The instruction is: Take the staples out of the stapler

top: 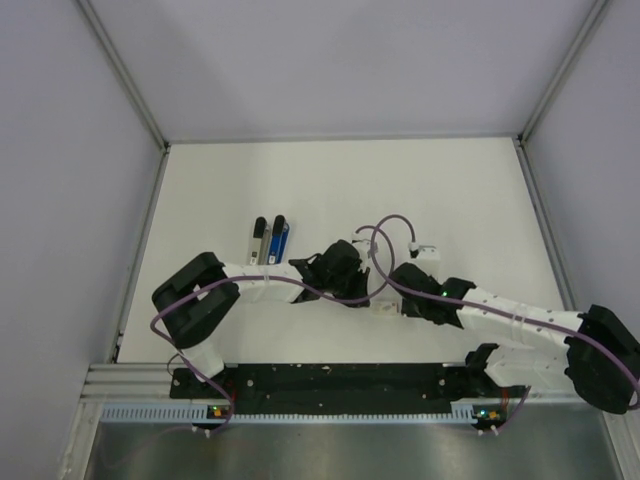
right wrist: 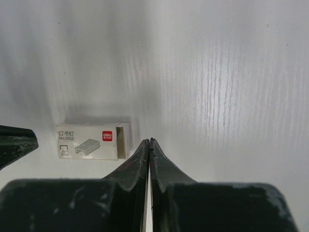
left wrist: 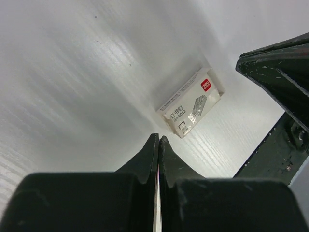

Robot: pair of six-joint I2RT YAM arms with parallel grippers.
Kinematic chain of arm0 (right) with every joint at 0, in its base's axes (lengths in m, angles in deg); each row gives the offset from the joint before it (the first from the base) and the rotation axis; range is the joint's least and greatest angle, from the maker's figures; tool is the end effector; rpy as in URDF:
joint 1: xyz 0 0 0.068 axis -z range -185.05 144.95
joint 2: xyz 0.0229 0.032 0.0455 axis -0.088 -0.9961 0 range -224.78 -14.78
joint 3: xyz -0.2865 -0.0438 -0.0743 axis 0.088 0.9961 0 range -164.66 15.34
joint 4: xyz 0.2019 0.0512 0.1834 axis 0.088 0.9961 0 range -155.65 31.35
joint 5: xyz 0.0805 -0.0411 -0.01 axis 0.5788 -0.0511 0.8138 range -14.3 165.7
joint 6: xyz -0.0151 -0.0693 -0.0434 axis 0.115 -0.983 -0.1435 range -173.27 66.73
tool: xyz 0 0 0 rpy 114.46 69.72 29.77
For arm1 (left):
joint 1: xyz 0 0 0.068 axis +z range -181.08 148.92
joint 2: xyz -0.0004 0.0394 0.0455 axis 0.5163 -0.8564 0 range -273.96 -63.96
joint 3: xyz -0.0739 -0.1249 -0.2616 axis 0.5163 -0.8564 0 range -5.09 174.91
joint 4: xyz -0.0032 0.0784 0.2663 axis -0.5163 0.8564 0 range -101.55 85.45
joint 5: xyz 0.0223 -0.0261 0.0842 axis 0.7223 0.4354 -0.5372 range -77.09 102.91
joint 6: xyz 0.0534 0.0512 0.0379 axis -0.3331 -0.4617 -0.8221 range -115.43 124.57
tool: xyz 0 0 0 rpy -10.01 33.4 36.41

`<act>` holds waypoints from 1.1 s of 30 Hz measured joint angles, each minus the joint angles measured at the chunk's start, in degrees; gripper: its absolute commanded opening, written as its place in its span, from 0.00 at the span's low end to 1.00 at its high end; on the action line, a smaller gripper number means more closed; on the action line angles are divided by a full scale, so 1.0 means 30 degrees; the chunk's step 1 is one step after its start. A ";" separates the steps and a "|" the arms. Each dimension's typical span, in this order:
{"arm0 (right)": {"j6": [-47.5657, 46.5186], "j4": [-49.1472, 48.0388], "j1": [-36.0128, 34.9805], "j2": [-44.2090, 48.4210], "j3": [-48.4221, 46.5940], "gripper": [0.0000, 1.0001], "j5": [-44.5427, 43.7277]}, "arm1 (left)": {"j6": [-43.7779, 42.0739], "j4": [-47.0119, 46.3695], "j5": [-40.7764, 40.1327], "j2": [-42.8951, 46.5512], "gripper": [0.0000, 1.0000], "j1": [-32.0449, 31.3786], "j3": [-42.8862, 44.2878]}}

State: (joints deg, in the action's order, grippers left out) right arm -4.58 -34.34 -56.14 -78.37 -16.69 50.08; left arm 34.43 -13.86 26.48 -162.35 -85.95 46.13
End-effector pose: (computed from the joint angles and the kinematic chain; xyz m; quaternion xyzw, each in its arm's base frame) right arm 0.1556 0.1428 0.1641 0.0321 0.9488 0.0360 0.3122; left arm 0.2090 -0.3264 0.1480 0.2427 0.8854 -0.3375 0.2081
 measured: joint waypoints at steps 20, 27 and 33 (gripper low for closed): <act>-0.0313 -0.1974 0.0087 -0.2222 0.0182 0.00 0.0736 | 0.0466 -0.0321 0.0459 -0.1508 0.00 -0.0022 0.0561; -0.0335 -0.2433 0.0087 -0.2492 0.0182 0.00 0.1457 | 0.0663 -0.0437 0.0656 -0.1770 0.00 -0.0138 0.0787; -0.0393 -0.2667 0.0131 -0.2688 0.0168 0.00 0.1581 | 0.0678 -0.0284 0.0641 -0.1880 0.00 -0.0211 0.0969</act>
State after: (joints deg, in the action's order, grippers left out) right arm -5.76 -42.34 -55.74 -86.44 -16.19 54.82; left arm 36.47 -14.71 28.40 -167.99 -86.59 49.04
